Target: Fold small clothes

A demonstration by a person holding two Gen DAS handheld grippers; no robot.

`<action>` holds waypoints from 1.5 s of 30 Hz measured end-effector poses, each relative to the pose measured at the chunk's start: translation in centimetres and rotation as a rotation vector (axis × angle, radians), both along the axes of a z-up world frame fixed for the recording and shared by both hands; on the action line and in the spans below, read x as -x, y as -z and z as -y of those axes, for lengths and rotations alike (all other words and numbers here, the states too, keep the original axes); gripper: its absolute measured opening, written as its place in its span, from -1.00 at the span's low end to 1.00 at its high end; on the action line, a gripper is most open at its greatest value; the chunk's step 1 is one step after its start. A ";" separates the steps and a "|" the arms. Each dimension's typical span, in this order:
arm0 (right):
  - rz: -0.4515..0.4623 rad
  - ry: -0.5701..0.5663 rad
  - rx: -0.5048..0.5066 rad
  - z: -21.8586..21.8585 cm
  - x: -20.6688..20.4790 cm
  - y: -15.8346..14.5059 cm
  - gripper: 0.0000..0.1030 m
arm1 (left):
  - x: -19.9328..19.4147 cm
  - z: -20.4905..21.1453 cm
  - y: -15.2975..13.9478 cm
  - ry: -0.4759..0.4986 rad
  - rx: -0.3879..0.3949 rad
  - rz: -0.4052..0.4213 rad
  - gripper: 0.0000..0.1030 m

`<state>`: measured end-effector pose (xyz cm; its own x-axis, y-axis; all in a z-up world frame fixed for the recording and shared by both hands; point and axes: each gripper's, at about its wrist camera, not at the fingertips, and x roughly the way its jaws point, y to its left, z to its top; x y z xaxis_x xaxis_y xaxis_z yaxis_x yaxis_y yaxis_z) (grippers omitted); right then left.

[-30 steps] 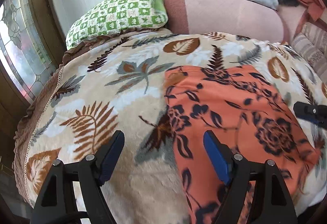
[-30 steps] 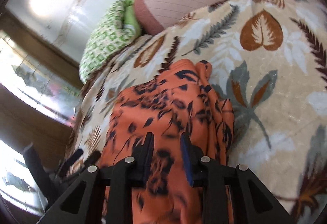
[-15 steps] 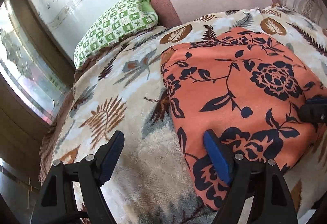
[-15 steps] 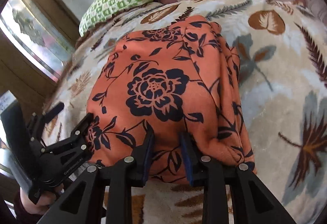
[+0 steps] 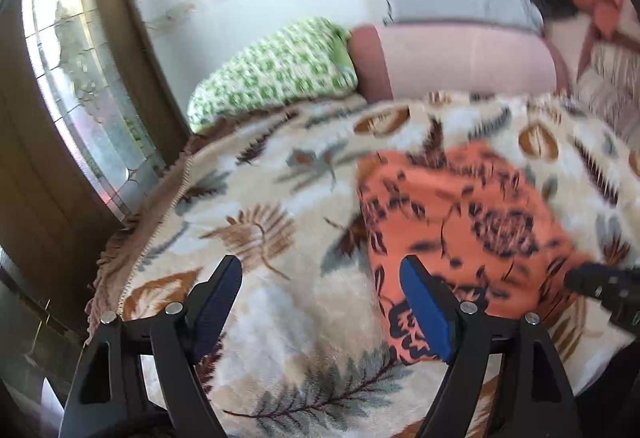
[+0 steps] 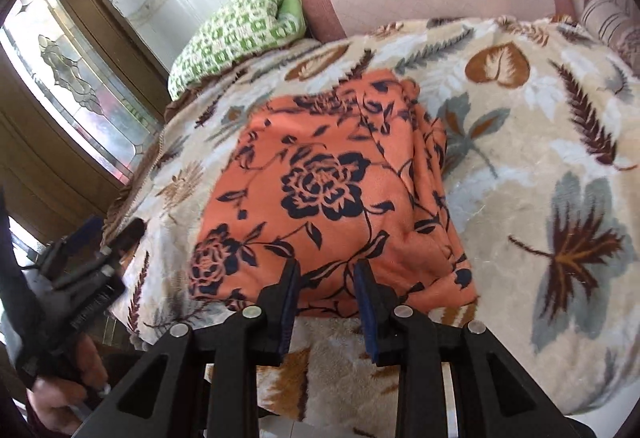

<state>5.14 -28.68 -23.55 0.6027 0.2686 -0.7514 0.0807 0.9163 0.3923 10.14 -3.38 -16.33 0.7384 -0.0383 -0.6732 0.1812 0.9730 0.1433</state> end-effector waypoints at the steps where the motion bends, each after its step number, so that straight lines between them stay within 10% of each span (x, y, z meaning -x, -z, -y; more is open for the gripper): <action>1: 0.013 0.005 0.011 -0.1 0.3 -0.6 -0.40 | 0.3 -0.3 -0.8 -0.006 0.013 0.015 0.65; 17: 0.200 0.032 0.169 -2.9 3.6 -9.0 -0.39 | 3.3 -1.9 -8.8 -0.007 0.114 0.124 0.73; 45: 0.306 0.080 0.222 -3.6 6.0 -13.8 -0.39 | 4.9 -3.5 -11.5 -0.031 0.154 0.150 0.73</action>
